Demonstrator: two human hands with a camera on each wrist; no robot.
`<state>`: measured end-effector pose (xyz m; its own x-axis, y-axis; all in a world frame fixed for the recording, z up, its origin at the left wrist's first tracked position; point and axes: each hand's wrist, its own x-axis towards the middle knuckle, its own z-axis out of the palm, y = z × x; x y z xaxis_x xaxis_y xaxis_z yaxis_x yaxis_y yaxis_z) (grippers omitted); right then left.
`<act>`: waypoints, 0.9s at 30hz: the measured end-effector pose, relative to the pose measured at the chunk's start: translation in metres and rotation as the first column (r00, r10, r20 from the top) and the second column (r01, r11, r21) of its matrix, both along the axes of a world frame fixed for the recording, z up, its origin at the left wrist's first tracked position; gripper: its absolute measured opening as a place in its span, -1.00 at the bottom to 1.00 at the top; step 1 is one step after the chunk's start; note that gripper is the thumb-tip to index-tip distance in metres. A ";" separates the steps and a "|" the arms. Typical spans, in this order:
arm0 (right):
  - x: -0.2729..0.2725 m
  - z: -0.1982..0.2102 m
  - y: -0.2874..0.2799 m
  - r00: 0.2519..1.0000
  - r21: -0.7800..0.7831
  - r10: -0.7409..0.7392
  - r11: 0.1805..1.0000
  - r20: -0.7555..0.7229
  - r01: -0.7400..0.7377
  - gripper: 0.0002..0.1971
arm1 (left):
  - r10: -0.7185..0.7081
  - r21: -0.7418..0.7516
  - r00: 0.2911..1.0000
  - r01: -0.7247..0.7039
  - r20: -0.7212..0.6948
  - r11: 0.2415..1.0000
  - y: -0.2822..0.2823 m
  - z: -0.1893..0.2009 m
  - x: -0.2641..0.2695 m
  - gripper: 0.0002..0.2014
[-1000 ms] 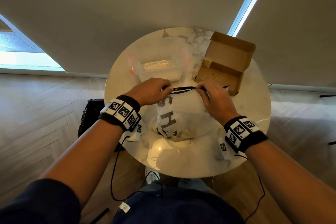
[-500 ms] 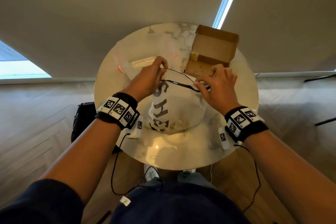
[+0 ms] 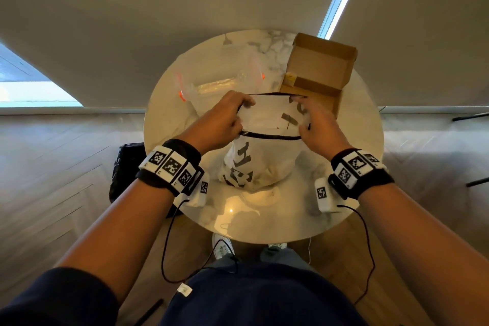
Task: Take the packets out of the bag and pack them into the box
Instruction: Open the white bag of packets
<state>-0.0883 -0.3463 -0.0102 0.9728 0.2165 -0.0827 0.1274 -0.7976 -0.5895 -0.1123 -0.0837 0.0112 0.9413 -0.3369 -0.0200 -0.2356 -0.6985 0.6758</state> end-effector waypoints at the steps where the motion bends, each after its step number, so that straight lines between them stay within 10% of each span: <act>1: 0.000 0.006 0.001 0.999 0.129 -0.026 0.991 -0.027 0.029 -0.39 | 0.034 -0.011 0.999 -0.034 -0.036 0.999 0.001 -0.003 -0.004 -0.53; 6: 0.001 0.027 0.005 0.969 0.566 0.045 0.818 -0.242 0.103 -0.36 | 0.239 0.087 0.901 -0.223 -0.361 0.971 0.008 -0.022 -0.018 -0.77; 11: -0.009 0.024 0.001 0.805 0.730 0.234 0.605 -0.545 0.319 -0.40 | 0.252 -0.309 0.783 -0.487 -0.569 0.817 0.000 -0.026 -0.017 -0.92; 17: -0.024 -0.016 -0.001 0.627 0.521 0.178 0.743 -0.759 0.420 -0.86 | 0.124 -0.586 0.728 -0.629 -0.674 0.510 -0.014 -0.003 -0.005 -0.82; 19: -0.028 -0.025 0.005 0.590 0.460 0.181 0.809 -0.787 0.365 -0.72 | 0.036 -0.599 0.697 -0.641 -0.716 0.480 -0.020 0.000 -0.005 -0.79; 23: -0.021 -0.035 0.022 0.802 -0.035 -0.108 0.993 -0.587 0.109 -0.29 | -0.185 -0.625 0.605 -0.688 -0.775 0.370 -0.031 -0.005 -0.013 -0.65; 27: -0.016 -0.040 0.029 0.904 -0.129 -0.055 0.992 -0.425 0.000 -0.82 | -0.347 -0.616 0.513 -0.706 -0.785 0.351 -0.031 -0.014 -0.026 -0.46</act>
<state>-0.1041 -0.3172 -0.0505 0.8434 0.1513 -0.5155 -0.1374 -0.8669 -0.4793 -0.1379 -0.1148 -0.0032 0.7104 -0.4623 -0.5306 0.7027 0.4243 0.5711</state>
